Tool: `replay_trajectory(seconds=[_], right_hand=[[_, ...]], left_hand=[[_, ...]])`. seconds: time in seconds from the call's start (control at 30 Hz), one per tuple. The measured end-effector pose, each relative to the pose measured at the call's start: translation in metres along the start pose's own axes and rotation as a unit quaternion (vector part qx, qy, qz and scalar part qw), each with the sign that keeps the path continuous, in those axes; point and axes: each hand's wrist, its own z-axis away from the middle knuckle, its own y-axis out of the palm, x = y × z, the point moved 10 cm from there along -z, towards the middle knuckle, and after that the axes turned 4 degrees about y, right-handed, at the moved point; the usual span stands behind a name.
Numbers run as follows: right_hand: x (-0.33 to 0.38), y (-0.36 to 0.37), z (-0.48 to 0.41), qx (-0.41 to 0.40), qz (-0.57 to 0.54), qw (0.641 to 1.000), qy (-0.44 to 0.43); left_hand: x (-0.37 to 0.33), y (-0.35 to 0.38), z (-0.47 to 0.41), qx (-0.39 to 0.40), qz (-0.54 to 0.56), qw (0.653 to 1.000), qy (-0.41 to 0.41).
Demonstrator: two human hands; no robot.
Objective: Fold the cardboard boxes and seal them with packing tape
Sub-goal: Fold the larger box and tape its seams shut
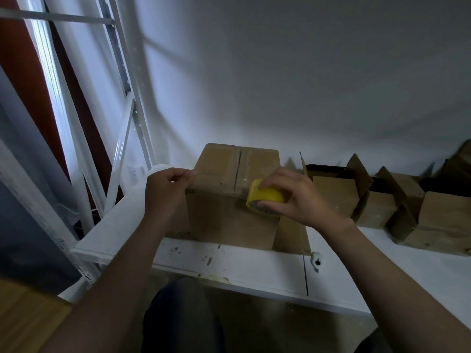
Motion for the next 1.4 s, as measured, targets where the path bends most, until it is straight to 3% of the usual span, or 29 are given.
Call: replay_trajectory(seconds=[0.1, 0.27, 0.43, 0.57, 0.73, 0.87, 1.2, 1.4], right_hand=[[0.007, -0.012, 0.006, -0.047, -0.021, 0.999, -0.018], [-0.005, -0.002, 0.007, 0.021, 0.046, 0.999, 0.017], [-0.002, -0.026, 0.017, -0.050, -0.010, 0.999, 0.007], [-0.007, -0.016, 0.024, 0.001, 0.069, 0.998, -0.012], [-0.011, -0.036, 0.027, -0.006, 0.038, 0.999, 0.012], [-0.023, -0.040, 0.035, 0.040, 0.059, 0.997, 0.028], [-0.050, -0.042, 0.049, 0.054, 0.123, 0.990, 0.037], [-0.053, -0.023, 0.041, 0.060, 0.179, 0.982, 0.015]], left_hand=[[0.005, -0.005, -0.003, -0.007, 0.027, 0.999, -0.020], [0.001, -0.015, -0.006, -0.022, 0.049, 0.998, -0.019], [0.013, -0.025, -0.008, -0.032, 0.055, 0.997, -0.036], [0.020, -0.031, -0.010, -0.044, 0.075, 0.995, -0.045], [0.026, -0.027, -0.009, -0.041, 0.064, 0.996, -0.036], [0.031, -0.026, -0.008, -0.050, 0.070, 0.995, -0.046], [0.068, -0.014, -0.002, -0.050, 0.085, 0.991, -0.094], [0.078, -0.010, -0.010, -0.066, 0.077, 0.991, -0.083]])
